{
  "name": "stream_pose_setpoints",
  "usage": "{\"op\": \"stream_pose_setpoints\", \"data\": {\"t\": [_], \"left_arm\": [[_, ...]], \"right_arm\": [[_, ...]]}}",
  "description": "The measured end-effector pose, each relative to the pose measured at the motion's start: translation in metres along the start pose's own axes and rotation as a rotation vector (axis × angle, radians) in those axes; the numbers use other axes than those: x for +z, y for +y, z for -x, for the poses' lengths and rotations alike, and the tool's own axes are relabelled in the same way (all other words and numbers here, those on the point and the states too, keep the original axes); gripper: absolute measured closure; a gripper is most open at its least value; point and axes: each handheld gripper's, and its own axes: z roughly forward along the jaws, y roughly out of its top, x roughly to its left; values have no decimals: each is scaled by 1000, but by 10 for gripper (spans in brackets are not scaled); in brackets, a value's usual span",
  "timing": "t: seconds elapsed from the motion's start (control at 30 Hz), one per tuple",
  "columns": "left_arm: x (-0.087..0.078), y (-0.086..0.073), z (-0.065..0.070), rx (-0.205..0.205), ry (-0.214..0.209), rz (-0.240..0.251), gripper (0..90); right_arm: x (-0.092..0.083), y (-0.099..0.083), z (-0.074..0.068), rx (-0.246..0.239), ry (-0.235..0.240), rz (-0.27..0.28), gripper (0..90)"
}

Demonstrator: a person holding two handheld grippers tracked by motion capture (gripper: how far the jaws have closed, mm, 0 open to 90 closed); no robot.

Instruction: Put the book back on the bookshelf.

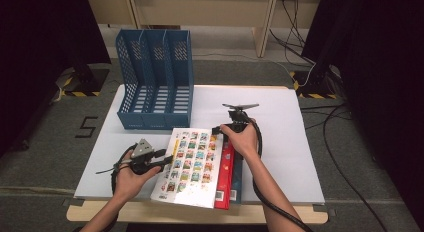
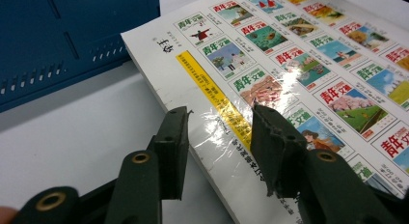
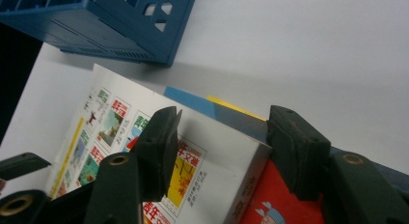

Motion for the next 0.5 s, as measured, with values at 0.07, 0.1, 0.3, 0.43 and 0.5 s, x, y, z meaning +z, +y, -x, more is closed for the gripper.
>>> {"op": "stream_pose_setpoints", "data": {"t": [0.07, 0.1, 0.3, 0.43, 0.5], "left_arm": [[2, -3, 0, 6, 9, -17, 580], [3, -5, -1, 0, 11, -23, 580], [4, -11, -3, -21, 17, -18, 578], [4, -12, -4, -31, 15, -20, 579], [4, -13, -4, -35, 18, -15, 579]], "right_arm": [[-1, 2, -5, -25, -16, 2, 510], [-3, 3, -8, -38, -20, 11, 526], [-10, 6, -23, -93, -13, 67, 550], [-16, 7, -29, -71, 24, 96, 563], [-15, 8, -29, -40, 19, 87, 559]]}}
